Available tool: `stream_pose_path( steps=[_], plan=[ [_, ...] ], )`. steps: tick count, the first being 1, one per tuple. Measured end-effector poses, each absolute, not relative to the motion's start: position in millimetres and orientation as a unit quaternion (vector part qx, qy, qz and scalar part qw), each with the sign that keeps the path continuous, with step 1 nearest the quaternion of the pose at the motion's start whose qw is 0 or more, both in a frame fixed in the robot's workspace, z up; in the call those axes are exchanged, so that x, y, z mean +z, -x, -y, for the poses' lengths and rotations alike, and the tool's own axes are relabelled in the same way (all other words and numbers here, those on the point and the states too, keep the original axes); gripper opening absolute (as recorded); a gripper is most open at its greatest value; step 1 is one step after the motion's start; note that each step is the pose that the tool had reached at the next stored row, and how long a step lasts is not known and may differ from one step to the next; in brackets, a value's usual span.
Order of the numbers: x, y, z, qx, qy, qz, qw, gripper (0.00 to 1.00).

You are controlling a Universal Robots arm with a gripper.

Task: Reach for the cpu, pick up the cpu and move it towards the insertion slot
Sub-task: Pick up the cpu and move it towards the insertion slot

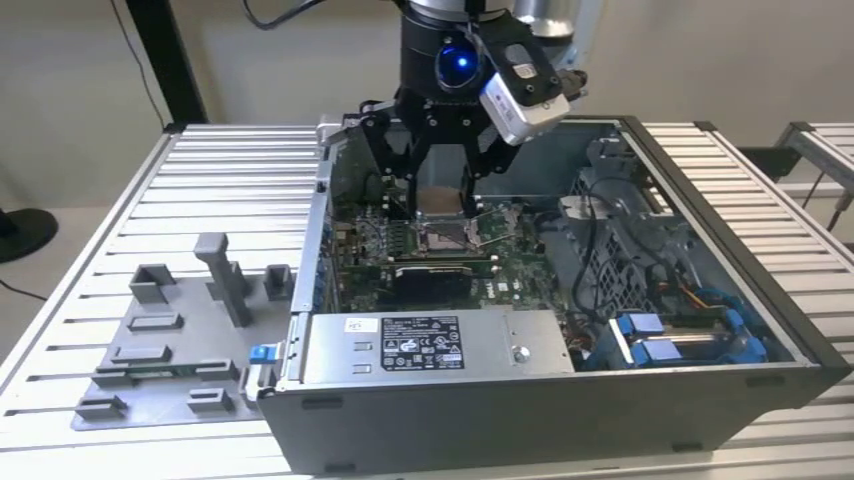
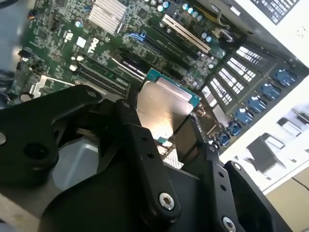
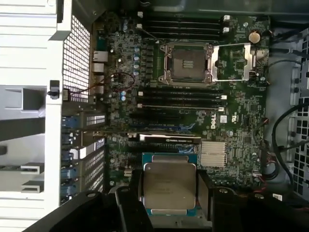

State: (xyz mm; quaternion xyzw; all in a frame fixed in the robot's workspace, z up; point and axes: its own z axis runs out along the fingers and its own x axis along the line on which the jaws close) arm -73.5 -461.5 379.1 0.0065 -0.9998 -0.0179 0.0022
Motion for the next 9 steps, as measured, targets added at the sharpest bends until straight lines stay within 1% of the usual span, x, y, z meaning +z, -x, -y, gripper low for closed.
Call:
stream_pose_path(
  steps=[9],
  plan=[
    [379.1, 47.0, 461.5, -0.018, -0.006, 1.000, 0.002, 0.00]
  ],
)
